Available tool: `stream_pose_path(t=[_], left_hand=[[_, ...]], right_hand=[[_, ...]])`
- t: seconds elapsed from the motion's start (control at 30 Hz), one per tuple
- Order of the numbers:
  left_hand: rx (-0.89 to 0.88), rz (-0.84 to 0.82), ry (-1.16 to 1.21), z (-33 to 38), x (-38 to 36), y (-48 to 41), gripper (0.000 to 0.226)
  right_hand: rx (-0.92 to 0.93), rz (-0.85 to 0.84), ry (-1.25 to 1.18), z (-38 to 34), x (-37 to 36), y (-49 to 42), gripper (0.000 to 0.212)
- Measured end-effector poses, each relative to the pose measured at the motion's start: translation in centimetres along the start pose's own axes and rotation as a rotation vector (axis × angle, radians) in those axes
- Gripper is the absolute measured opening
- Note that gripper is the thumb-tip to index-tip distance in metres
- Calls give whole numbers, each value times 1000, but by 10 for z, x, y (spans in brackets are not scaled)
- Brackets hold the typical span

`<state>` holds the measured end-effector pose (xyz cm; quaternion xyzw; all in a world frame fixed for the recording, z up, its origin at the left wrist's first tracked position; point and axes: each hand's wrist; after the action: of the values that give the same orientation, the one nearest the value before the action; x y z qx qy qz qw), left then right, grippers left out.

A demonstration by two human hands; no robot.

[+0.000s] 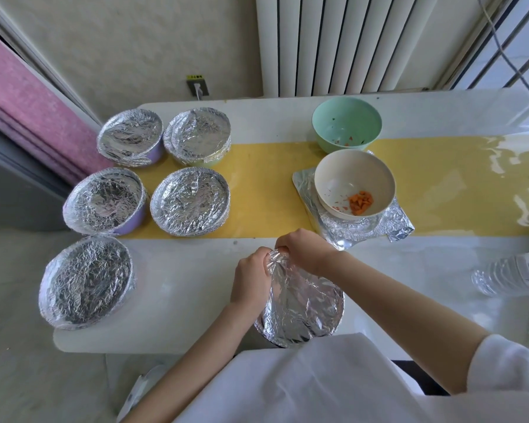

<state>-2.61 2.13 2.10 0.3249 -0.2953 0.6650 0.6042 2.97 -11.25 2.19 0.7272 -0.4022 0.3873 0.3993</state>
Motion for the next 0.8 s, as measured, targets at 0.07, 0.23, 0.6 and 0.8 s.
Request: stream_pose_path(t=[0.07, 0.23, 0.6, 0.8], left_hand=[[-11, -1, -2, 0, 1, 1, 25], [-8, -85, -50, -6, 3, -1, 28], [-59, -49, 78, -4, 2, -4, 36], [-39, -6, 90, 0, -6, -16, 20]], right_hand=[[25, 16, 12, 0, 0, 2, 13], [-2, 42, -107, 8, -8, 10, 21], [-49, 168, -200, 20, 2, 22, 28], [-65, 115, -58, 18, -2, 18, 24]])
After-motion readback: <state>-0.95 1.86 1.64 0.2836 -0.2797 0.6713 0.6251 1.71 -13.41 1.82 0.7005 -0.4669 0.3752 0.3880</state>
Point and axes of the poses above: each hand's wrist, its own y-axis away from the middle knuckle, its own x-axis out of the back of the hand, z = x × y, and after that the axes turned 10 degrees about z, right-handed
